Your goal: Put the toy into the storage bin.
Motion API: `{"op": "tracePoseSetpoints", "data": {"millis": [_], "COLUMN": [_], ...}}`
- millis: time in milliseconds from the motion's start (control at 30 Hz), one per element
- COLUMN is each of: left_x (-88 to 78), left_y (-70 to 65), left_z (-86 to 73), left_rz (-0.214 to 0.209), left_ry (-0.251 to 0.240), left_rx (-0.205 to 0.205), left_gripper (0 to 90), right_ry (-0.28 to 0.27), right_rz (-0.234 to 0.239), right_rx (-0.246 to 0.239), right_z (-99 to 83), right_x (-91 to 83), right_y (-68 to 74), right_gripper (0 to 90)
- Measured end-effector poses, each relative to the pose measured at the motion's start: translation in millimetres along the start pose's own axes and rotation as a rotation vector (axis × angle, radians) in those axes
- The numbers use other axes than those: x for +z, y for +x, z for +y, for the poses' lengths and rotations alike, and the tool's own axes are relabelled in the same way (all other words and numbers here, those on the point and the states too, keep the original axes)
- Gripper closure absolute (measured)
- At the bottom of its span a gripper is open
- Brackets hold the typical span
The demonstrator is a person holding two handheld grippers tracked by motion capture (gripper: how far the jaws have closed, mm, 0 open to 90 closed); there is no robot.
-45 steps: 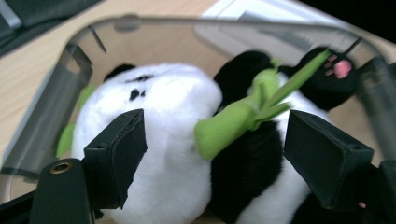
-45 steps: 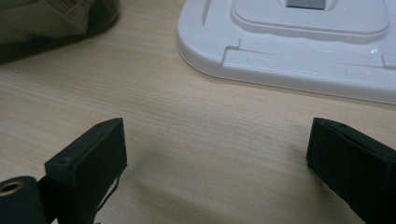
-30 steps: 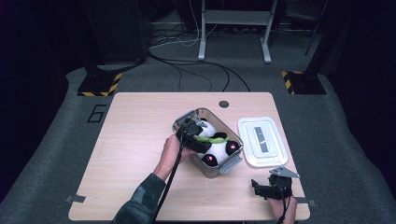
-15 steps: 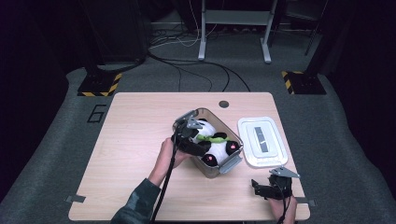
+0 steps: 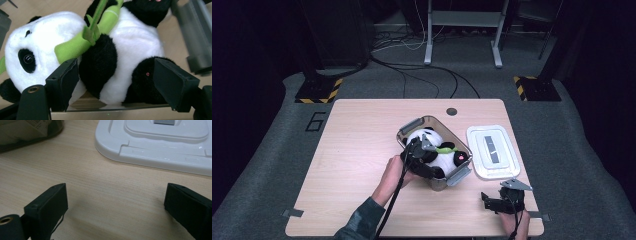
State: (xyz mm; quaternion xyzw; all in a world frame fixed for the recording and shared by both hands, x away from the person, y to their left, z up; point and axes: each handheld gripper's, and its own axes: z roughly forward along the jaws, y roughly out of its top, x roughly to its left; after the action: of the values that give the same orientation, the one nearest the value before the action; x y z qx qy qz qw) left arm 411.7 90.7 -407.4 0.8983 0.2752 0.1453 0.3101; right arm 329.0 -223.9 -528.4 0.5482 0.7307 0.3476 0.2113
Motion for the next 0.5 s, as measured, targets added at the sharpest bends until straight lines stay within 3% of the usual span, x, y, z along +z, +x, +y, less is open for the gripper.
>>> {"op": "tracePoseSetpoints", "data": {"millis": [133,233,367,500], "left_x": [-3.2,-12.5,-24.5,-36.8], "left_y": [1.0,3.7,6.9,10.7], "left_z": [0.2,-3.6,-11.0,-20.1], "left_rz": [0.004,-0.005,0.003,0.001], "left_ry": [-0.02,-0.089,-0.14,-0.171], "left_rx": [0.009,-0.03,-0.073,-0.086], "left_gripper": [20.9,20.0,18.3,17.2], "right_ry": [0.0,-0.001,-0.001,-0.001], "right_rz": [0.0,0.002,0.002,0.001], "right_rx": [0.0,0.002,0.003,0.002], "right_z": [0.0,0.0,0.0,0.0], "right_x": [0.0,-0.2,-0.2,-0.1], "right_y": [0.0,-0.2,-0.2,-0.1], "right_gripper": [4.0,4.1,4.1,4.1]}}
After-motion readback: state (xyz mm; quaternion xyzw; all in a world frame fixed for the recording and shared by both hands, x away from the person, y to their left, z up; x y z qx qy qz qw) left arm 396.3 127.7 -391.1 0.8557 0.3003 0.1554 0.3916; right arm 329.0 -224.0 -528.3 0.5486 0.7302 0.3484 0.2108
